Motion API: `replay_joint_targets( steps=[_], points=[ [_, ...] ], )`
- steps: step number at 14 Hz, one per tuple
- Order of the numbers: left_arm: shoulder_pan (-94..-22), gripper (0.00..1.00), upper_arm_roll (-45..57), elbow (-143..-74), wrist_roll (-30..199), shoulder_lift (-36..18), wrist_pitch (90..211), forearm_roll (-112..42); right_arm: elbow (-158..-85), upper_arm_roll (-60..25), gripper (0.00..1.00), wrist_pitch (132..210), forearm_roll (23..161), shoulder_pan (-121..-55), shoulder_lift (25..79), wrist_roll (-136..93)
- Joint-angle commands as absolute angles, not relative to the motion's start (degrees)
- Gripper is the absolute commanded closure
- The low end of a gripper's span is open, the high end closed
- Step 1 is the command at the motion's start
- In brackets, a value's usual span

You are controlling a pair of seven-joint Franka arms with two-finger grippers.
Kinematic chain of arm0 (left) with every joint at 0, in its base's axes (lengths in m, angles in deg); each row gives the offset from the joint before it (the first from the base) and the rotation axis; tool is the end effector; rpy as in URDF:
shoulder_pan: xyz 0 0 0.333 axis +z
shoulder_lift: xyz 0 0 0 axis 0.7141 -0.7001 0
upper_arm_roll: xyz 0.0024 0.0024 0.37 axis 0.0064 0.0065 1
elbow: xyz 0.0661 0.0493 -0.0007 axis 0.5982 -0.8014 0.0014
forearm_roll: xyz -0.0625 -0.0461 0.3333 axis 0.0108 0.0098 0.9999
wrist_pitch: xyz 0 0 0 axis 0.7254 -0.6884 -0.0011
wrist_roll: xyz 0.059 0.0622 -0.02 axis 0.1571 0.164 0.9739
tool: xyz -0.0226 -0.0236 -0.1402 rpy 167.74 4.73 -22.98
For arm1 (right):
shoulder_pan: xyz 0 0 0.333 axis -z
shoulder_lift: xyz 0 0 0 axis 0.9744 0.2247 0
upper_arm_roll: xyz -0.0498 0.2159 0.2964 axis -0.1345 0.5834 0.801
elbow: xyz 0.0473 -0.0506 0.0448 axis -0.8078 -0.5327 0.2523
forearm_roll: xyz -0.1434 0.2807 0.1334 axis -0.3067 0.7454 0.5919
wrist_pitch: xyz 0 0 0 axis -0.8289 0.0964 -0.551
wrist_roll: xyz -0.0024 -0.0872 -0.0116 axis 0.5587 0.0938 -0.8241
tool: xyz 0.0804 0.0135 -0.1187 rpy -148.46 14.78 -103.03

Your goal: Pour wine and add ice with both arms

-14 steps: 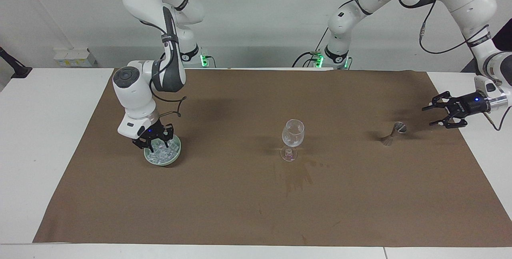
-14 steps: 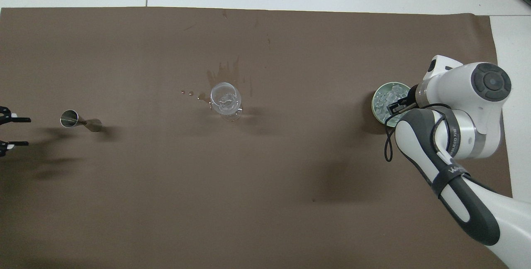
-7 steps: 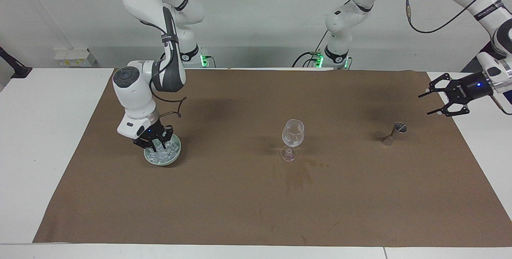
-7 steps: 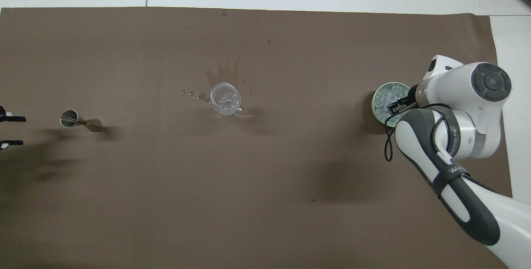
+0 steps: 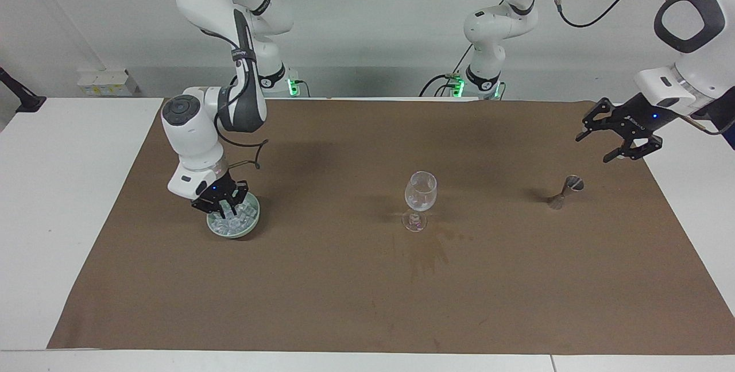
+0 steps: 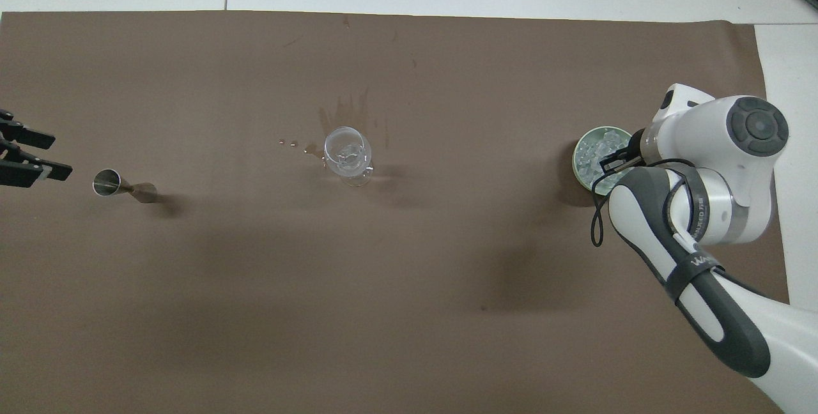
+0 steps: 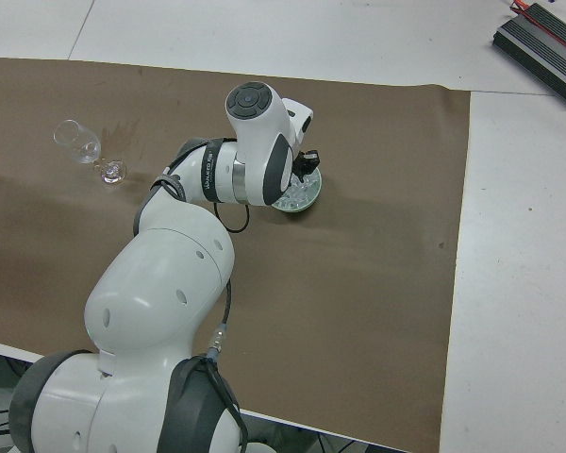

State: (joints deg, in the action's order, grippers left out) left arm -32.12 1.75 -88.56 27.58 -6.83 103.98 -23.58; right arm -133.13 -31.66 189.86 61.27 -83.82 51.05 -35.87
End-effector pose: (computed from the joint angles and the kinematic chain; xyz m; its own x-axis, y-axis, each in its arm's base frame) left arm 0.5448 0.0314 0.5900 0.8310 -0.5457 0.1078 -0.5543 -0.7964 0.2420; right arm 0.5848 0.0045 0.3933 0.9148 0.3919 0.0978 0.3861 -0.9195 0.0734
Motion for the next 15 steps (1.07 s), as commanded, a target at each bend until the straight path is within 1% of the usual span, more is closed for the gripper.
replay_joint_targets(
  steps=[1,4,6,8,10,13,14,15],
  points=[
    [-34.14,0.2,2.68,-91.0,39.31,-3.61,105.9,-19.88,-130.23,-31.25,1.0,188.04,63.03,-83.43,52.16,-35.38],
    [-35.11,0.16,2.68,-91.18,53.2,-2.73,105.98,-15.66,-125.75,-31.34,1.0,183.2,63.03,-83.17,52.16,-35.82],
    [-35.28,0.14,2.68,-91.26,59.45,-1.5,106.07,-15.47,-125.39,-31.34,1.0,183.1,63.2,-82.64,51.46,-35.04],
    [-35.37,0.1,2.59,-92.4,64.82,0.16,106.16,-15.39,-124.86,-31.51,1.0,182.32,64.87,-82.29,50.32,-32.93],
    [-35.37,0.05,2.59,-92.58,66.25,1.14,106.25,-14.95,-123.9,-31.6,1.0,180.56,64.79,-82.02,49.44,-30.05],
    [-35.28,0.04,2.68,-91.71,67.65,1.23,105.11,-14.51,-123.28,-31.6,1.0,178.54,63.91,-81.94,47.59,-25.47],
    [-35.28,0.04,2.68,-91.18,69.05,1.05,105.02,-14.33,-121.45,-31.6,1.0,176.97,63.82,-81.67,47.32,-25.02],
    [-35.28,0.04,2.68,-90.65,69.24,0.96,105.02,-13.29,-119.08,-31.17,1.0,173.38,63.73,-80.28,47.06,-25.01]
  ],
)
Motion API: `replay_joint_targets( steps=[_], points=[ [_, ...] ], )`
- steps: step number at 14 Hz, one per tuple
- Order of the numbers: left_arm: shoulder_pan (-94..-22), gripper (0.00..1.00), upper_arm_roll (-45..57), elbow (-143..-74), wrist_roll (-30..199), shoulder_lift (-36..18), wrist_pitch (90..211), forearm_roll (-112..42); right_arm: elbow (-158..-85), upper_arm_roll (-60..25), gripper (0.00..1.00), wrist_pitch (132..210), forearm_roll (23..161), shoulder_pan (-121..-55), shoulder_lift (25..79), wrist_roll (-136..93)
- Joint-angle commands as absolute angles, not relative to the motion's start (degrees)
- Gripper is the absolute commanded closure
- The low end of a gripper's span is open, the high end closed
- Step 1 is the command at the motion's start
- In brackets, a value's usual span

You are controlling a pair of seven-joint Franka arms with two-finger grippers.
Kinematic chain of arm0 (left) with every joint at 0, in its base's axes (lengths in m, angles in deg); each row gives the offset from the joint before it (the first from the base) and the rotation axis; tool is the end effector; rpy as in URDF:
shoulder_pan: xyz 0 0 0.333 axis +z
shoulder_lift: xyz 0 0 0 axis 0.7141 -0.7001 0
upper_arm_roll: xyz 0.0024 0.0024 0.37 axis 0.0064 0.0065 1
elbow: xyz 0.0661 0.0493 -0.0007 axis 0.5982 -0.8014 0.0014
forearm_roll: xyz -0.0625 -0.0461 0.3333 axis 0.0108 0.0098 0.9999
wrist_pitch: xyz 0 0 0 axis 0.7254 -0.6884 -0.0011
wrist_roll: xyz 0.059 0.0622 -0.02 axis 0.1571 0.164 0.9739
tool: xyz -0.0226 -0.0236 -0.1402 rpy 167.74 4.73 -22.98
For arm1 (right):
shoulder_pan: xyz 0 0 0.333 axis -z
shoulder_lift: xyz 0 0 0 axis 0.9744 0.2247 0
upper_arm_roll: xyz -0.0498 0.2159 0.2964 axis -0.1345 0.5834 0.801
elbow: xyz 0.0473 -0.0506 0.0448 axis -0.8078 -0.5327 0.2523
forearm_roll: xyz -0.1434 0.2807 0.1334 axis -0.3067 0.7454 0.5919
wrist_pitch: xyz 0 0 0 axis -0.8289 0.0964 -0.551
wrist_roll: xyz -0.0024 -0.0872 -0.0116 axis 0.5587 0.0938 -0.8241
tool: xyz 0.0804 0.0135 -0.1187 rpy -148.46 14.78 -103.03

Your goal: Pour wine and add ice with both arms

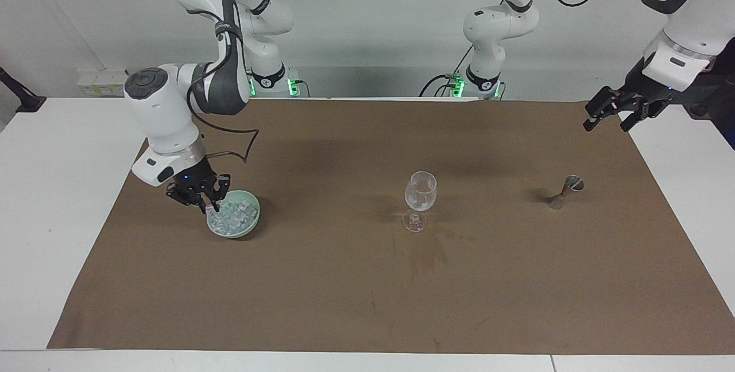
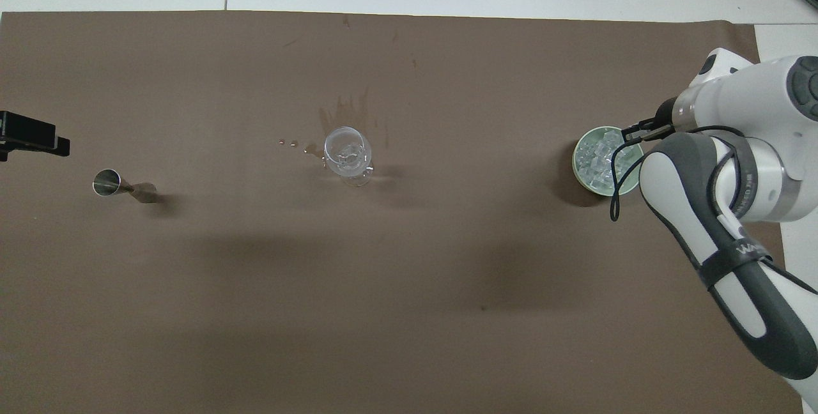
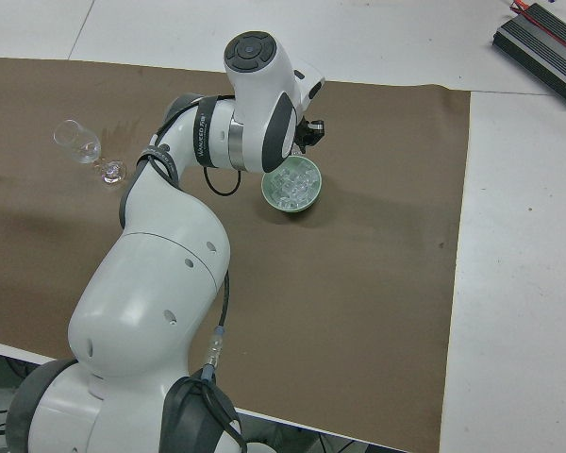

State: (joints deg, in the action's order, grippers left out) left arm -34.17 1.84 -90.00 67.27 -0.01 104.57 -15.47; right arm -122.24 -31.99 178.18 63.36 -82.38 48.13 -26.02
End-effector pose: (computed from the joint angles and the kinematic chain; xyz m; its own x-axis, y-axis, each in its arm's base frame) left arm 0.5104 0.0256 0.6389 0.9983 0.0512 0.0278 0.0482 -0.9938 0.0999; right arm 0.5980 -0.0103 0.4835 0.9721 0.1778 0.1530 0.1757 -0.9841 0.0272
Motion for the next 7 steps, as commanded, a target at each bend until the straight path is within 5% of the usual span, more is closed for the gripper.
replay_joint_targets(
  steps=[1,7],
  points=[
    [-35.37,0.04,2.59,-90.39,68.89,0.96,105.19,-11.45,-116.36,-30.99,1.0,169.34,63.73,-79.48,46.71,-25.01],
    [-36.34,0.02,1.97,-88.1,70.47,0.52,105.19,-7.83,-108.69,-26.78,1.0,150.25,62.86,-77.72,41.54,-23.7]
  ],
)
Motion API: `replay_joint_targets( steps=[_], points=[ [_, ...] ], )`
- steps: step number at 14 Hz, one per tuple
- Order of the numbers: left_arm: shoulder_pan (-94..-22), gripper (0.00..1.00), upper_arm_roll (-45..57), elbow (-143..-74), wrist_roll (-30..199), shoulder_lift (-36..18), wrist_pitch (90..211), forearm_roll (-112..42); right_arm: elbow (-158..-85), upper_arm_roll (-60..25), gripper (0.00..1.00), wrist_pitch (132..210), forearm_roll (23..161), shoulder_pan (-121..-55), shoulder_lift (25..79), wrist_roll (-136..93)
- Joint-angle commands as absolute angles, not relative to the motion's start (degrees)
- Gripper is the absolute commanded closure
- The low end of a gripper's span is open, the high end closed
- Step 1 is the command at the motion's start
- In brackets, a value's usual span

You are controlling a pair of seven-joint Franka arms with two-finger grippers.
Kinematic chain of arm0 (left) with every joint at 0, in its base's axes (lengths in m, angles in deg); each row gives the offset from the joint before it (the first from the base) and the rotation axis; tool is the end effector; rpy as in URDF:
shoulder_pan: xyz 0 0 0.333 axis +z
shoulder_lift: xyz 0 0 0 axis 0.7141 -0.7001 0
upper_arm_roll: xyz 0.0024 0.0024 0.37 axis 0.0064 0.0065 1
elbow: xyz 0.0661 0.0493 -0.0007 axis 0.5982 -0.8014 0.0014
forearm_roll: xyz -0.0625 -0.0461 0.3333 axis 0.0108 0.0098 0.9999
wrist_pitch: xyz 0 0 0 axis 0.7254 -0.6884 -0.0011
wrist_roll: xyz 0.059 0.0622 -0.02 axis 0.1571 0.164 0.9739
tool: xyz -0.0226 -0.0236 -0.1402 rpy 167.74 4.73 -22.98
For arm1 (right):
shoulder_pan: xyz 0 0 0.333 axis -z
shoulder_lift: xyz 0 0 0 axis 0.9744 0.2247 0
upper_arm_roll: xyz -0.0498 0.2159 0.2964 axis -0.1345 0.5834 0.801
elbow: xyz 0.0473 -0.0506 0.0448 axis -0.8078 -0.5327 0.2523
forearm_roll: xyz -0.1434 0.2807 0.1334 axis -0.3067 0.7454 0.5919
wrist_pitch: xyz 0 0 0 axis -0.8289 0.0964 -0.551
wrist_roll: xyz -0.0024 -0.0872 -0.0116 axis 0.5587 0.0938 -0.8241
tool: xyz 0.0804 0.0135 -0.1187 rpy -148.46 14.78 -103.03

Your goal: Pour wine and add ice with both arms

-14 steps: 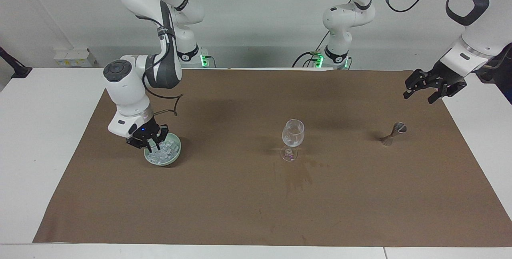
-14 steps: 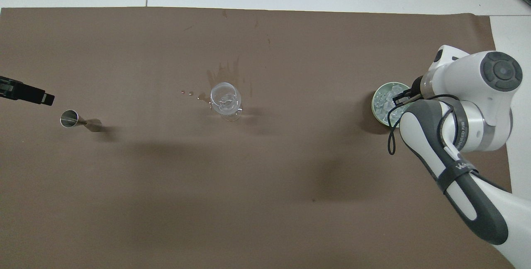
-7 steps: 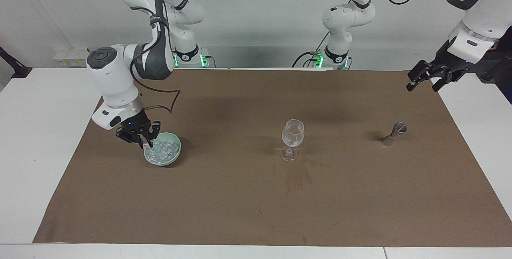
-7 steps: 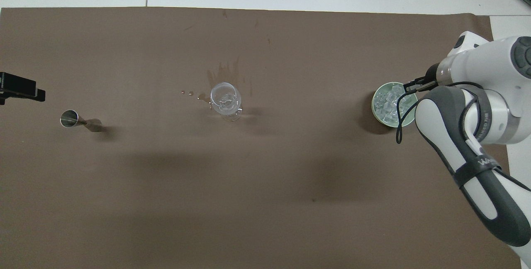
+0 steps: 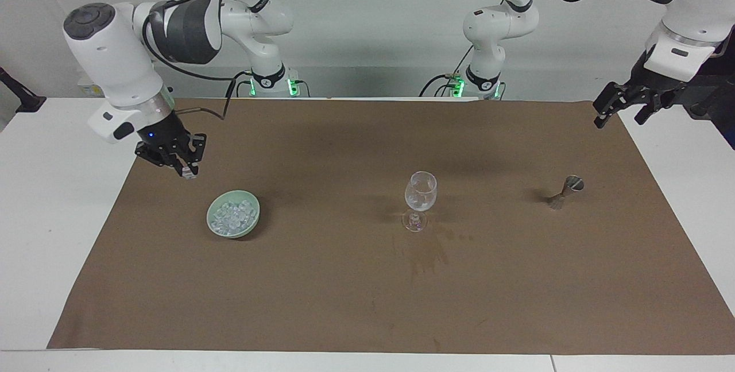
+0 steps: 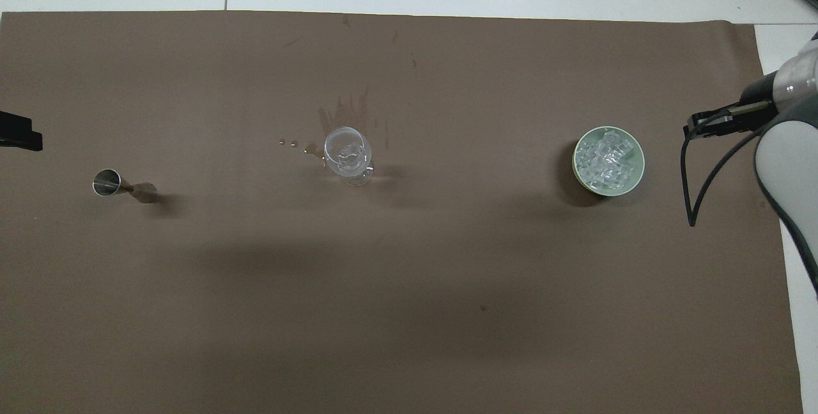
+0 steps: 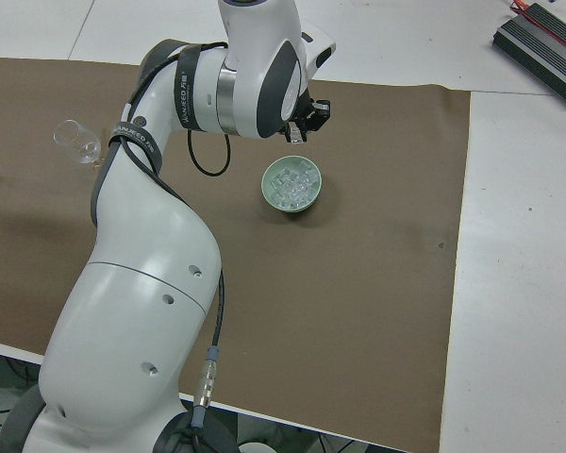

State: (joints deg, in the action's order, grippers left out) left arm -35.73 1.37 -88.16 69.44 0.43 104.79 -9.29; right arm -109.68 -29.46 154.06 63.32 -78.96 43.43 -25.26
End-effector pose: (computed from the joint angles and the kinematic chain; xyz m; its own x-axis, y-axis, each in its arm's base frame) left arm 0.5103 0.0223 0.6561 0.9964 0.0491 0.0686 0.0497 -0.9987 -0.0074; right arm 0.5580 -0.0184 0.5848 0.9868 0.1572 0.0392 0.1580 -0.9873 -0.0168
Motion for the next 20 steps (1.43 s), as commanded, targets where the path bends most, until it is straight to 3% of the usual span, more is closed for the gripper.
replay_joint_targets(
  steps=[1,8,15,20],
  points=[
    [-36.16,0.01,1.97,-88.1,70.12,0.52,105.19,-7.91,-108.69,-25.03,1.0,148.32,62.16,-77.72,39.78,-23.52],
    [-36.6,0.0,1.97,-88.19,69.95,0.26,105.46,-9.41,-108.95,-10.09,1.0,146.8,62.15,-77.72,37.65,-3.25],
    [-36.95,0.0,1.71,-88.19,68.01,0.09,105.37,-9.15,-108.86,7.4,1.0,158.39,57.78,-78.6,47.39,23.9],
    [-37.04,0.0,1.71,-88.28,67.66,-0.09,105.37,-9.15,-106.15,11.53,1.0,169.01,54.95,-78.77,54.15,31.03]
  ],
)
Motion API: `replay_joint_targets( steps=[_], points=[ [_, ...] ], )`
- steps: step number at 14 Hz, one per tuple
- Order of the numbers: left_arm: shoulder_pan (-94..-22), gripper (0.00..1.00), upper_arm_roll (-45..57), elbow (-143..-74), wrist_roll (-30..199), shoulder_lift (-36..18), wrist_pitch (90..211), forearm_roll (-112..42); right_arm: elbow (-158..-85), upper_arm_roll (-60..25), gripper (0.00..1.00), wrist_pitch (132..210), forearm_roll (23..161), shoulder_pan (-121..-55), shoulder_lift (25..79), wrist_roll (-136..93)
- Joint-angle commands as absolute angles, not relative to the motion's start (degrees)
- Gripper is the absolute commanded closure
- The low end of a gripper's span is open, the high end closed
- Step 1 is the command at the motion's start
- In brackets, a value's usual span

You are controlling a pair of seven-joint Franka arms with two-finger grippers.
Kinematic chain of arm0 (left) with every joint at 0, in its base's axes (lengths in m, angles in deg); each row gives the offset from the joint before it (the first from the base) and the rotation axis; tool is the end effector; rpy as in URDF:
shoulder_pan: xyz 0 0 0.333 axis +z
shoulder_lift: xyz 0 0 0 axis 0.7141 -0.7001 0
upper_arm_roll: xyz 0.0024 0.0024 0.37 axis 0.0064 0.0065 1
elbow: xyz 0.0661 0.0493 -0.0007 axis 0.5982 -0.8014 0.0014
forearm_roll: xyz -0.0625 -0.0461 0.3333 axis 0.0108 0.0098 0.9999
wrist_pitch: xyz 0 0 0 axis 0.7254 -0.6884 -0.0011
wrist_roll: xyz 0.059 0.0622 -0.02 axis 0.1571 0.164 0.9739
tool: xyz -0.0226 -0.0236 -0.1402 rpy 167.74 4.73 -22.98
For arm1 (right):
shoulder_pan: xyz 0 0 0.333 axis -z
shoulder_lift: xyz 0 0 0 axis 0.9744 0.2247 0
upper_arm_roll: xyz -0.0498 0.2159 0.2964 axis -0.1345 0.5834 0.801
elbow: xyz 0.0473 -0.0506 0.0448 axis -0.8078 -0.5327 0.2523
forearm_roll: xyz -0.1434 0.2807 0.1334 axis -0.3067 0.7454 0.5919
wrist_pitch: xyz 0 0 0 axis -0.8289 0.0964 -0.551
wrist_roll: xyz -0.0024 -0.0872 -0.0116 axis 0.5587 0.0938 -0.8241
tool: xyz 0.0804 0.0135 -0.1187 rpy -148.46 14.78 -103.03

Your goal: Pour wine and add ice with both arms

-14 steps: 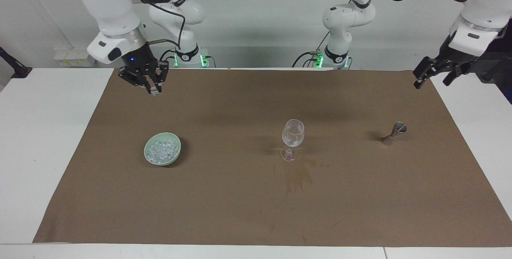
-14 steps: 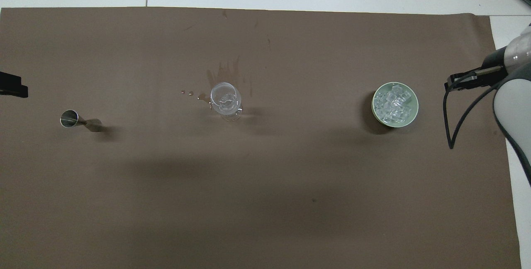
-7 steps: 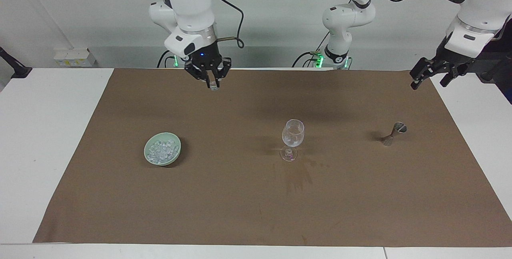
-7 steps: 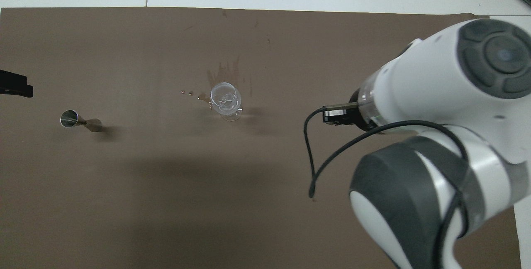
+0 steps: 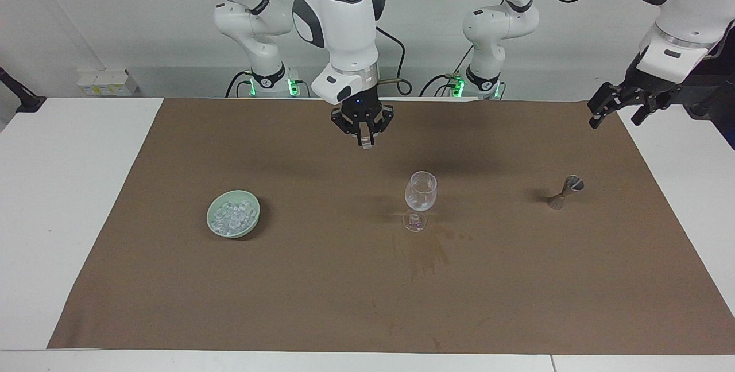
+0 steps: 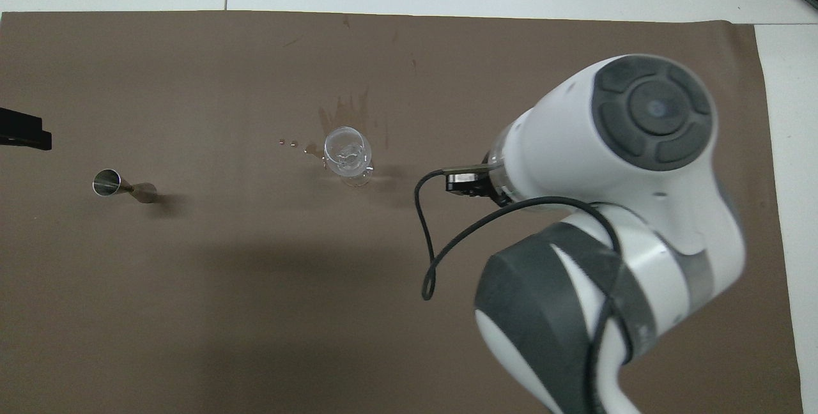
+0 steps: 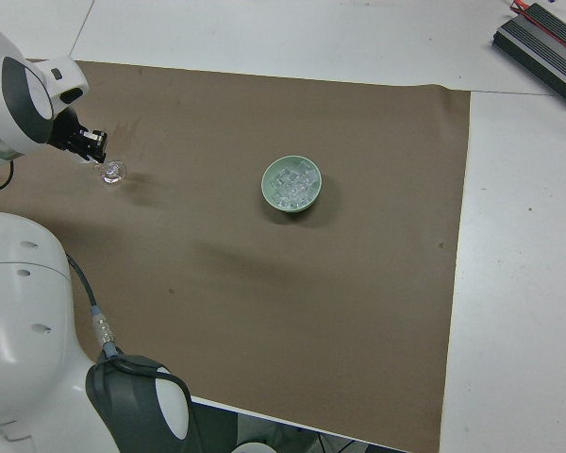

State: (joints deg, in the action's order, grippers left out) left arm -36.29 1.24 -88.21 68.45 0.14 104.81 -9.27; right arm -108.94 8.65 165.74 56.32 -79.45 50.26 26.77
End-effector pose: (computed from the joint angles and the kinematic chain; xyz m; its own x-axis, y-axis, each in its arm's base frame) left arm 0.5121 0.0165 0.6532 0.9978 0.0199 0.0630 0.0204 -0.9998 -0.0082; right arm 0.5176 0.3188 0.5612 0.9918 -0.0764 0.1029 -0.0613 -0.9878 -0.1430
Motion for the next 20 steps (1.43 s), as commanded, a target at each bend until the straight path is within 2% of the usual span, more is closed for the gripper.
replay_joint_targets(
  steps=[1,4,10,14,20],
  points=[
    [-37.13,0.0,1.71,-88.28,67.66,-0.61,105.28,-9.23,-104.57,12.86,1.0,170.61,52.77,-78.77,56.27,32.8],
    [-37.92,0.0,1.71,-88.28,67.83,-0.71,105.19,-9.15,-99.38,16.56,1.0,170.89,48.44,-78.86,60.67,37.02],
    [-38.18,0.0,1.71,-88.36,67.83,-0.71,105.19,-9.23,-96.48,18.58,1.0,176.42,38.53,-81.41,67.61,41.78],
    [-38.18,0.0,1.71,-88.45,67.83,-0.71,105.54,-9.23,-96.3,18.67,1.0,179.4,34.04,-81.76,69.47,42.57],
    [-38.18,0.0,1.71,-88.36,67.83,-1.32,106.16,-8.8,-96.82,18.76,1.0,179.85,32.18,-82.81,70.26,46.44]
  ],
)
